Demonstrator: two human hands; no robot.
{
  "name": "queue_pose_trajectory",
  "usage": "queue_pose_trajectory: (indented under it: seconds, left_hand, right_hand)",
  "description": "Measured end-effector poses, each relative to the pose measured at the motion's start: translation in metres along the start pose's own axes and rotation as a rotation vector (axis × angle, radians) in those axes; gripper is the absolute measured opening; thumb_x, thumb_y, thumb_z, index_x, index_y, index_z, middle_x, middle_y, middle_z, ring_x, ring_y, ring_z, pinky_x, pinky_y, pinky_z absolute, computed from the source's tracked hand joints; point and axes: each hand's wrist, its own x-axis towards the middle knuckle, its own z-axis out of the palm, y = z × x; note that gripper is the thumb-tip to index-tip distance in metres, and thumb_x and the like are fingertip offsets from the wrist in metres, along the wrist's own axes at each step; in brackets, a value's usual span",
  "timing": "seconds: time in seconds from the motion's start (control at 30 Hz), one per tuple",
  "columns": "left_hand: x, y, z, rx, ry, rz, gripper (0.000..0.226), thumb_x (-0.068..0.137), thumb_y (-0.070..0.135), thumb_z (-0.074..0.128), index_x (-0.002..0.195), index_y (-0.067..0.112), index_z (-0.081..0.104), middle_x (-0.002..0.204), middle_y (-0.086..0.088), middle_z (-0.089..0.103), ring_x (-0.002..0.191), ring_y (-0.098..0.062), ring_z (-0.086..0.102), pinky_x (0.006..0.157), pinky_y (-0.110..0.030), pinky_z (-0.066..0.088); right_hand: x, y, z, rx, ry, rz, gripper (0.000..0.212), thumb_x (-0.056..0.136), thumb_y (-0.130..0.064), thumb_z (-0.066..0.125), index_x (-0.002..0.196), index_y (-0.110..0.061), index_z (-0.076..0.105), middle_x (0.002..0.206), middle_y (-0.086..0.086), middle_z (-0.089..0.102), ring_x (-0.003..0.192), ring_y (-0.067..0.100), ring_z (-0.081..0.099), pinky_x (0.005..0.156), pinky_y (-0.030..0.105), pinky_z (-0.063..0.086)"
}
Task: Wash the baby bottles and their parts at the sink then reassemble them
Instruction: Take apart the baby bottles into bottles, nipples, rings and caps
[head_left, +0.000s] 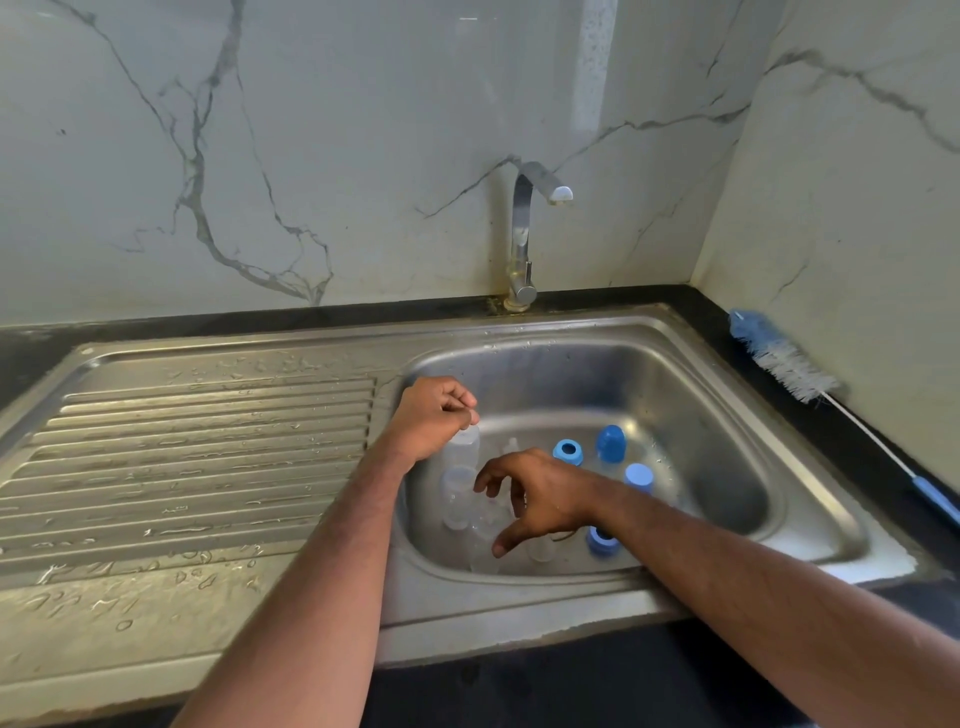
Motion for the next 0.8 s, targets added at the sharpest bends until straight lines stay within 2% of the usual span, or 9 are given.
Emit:
queue_pose_trajectory:
  seconds: [0.2, 0.37, 0.5, 0.6, 0.7, 0.8]
  left_hand:
    - [0.0, 0.0, 0.0, -0.001, -0.001, 0.011, 0.014, 0.082, 0.002, 0.075, 0.092, 0.012, 0.072, 0.079, -0.004, 0.077, 0.08, -0.013, 0.075, 0.076, -0.022, 0.056]
    - [0.001, 0.001, 0.002, 0.018, 0.036, 0.022, 0.017, 0.083, -0.001, 0.072, 0.085, 0.016, 0.071, 0.076, -0.002, 0.076, 0.077, -0.012, 0.074, 0.072, -0.021, 0.055]
    - [0.007, -0.004, 0.004, 0.053, 0.158, -0.021, 0.029, 0.085, -0.007, 0.064, 0.075, 0.021, 0.066, 0.074, -0.002, 0.073, 0.076, -0.017, 0.072, 0.072, -0.027, 0.055]
    - [0.011, -0.005, 0.004, 0.082, 0.216, -0.043, 0.026, 0.087, -0.008, 0.057, 0.081, 0.015, 0.067, 0.079, -0.005, 0.073, 0.076, -0.014, 0.07, 0.067, -0.019, 0.049]
    - [0.014, -0.005, 0.004, 0.089, 0.251, -0.044, 0.027, 0.089, -0.01, 0.051, 0.089, 0.012, 0.067, 0.083, -0.007, 0.074, 0.08, -0.014, 0.069, 0.073, -0.021, 0.053]
    - [0.016, -0.005, 0.007, 0.089, 0.285, -0.035, 0.028, 0.09, -0.01, 0.05, 0.093, 0.013, 0.065, 0.088, -0.006, 0.073, 0.084, -0.013, 0.068, 0.07, -0.011, 0.045]
  right_hand:
    - [-0.002, 0.003, -0.004, 0.068, 0.122, 0.004, 0.065, 0.069, -0.058, 0.085, 0.122, -0.03, 0.062, 0.116, -0.015, 0.061, 0.084, 0.007, 0.067, 0.079, 0.029, 0.059]
    - [0.003, 0.009, -0.01, 0.118, 0.288, 0.004, 0.043, 0.081, -0.051, 0.079, 0.113, -0.025, 0.066, 0.11, -0.011, 0.065, 0.082, 0.004, 0.065, 0.073, 0.018, 0.053]
    - [0.019, 0.014, -0.022, 0.114, 0.419, 0.057, 0.029, 0.089, -0.033, 0.076, 0.114, -0.023, 0.066, 0.11, -0.009, 0.064, 0.083, 0.006, 0.063, 0.077, 0.029, 0.058]
    - [0.035, 0.018, -0.025, 0.103, 0.455, 0.099, 0.033, 0.089, -0.026, 0.075, 0.119, -0.02, 0.066, 0.114, -0.006, 0.064, 0.088, 0.009, 0.062, 0.086, 0.038, 0.058]
    - [0.054, 0.018, -0.024, 0.071, 0.422, 0.104, 0.048, 0.088, -0.026, 0.076, 0.132, -0.02, 0.059, 0.127, -0.001, 0.062, 0.1, 0.01, 0.056, 0.095, 0.036, 0.053]
    - [0.074, 0.018, -0.019, 0.025, 0.325, 0.096, 0.07, 0.086, -0.024, 0.078, 0.148, -0.023, 0.045, 0.149, 0.0, 0.049, 0.126, 0.019, 0.053, 0.102, 0.034, 0.047]
